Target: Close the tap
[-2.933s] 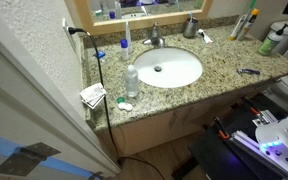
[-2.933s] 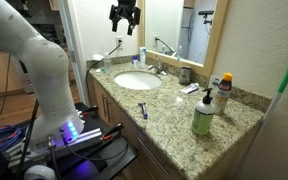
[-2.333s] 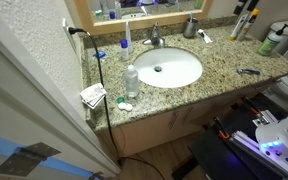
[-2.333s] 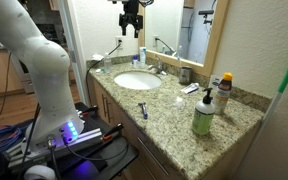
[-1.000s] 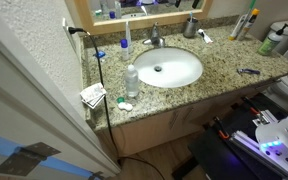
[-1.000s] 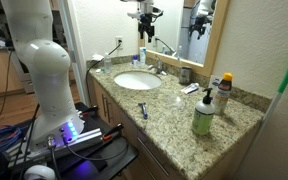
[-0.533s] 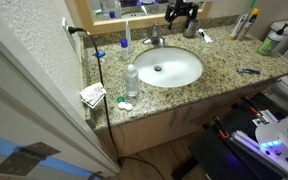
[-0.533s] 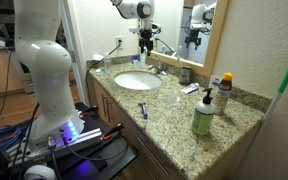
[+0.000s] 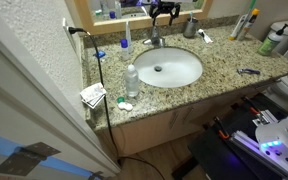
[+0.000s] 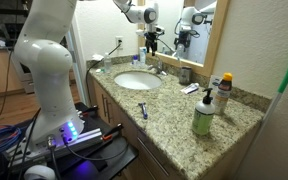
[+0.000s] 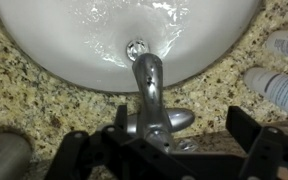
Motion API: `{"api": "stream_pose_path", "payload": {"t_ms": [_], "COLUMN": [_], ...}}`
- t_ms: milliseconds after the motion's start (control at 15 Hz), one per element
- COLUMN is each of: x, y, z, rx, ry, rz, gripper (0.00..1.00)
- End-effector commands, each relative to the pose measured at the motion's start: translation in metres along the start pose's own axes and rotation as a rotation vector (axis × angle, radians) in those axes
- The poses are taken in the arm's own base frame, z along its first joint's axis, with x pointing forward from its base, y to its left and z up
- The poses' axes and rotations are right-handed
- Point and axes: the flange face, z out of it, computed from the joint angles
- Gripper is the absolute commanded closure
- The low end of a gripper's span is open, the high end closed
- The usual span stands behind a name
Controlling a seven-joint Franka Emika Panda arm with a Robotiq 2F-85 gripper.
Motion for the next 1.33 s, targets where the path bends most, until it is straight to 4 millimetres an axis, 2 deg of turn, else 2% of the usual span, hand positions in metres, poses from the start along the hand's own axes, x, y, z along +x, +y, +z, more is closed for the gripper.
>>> {"api": "stream_pose_path", "payload": {"t_ms": [0, 133, 400, 600, 733, 800, 867, 933, 1267], "x": [0.002, 0.009, 0.031, 0.046, 0.051, 0.042, 0.043, 0.043, 0.042], "y": [0.000, -0.004, -0.015, -0.021, -0.022, -0.017, -0.017, -0.016, -0.009], "z": [-0.001, 0.015, 0.025, 0.035, 0.040, 0.035, 0.033, 0.032, 0.012], "rx": [0.000, -0.012, 0.050, 0.035, 0.024, 0.036, 0.034, 0.034, 0.017], "ry": [0.002, 0.021, 0.080, 0.112, 0.119, 0.100, 0.106, 0.109, 0.110], "rz": [0.001, 0.026, 0.065, 0.079, 0.090, 0.079, 0.079, 0.083, 0.089], "gripper": [0.00, 0.00, 0.00, 0.00, 0.00, 0.00, 0.25, 0.26, 0.61]}}
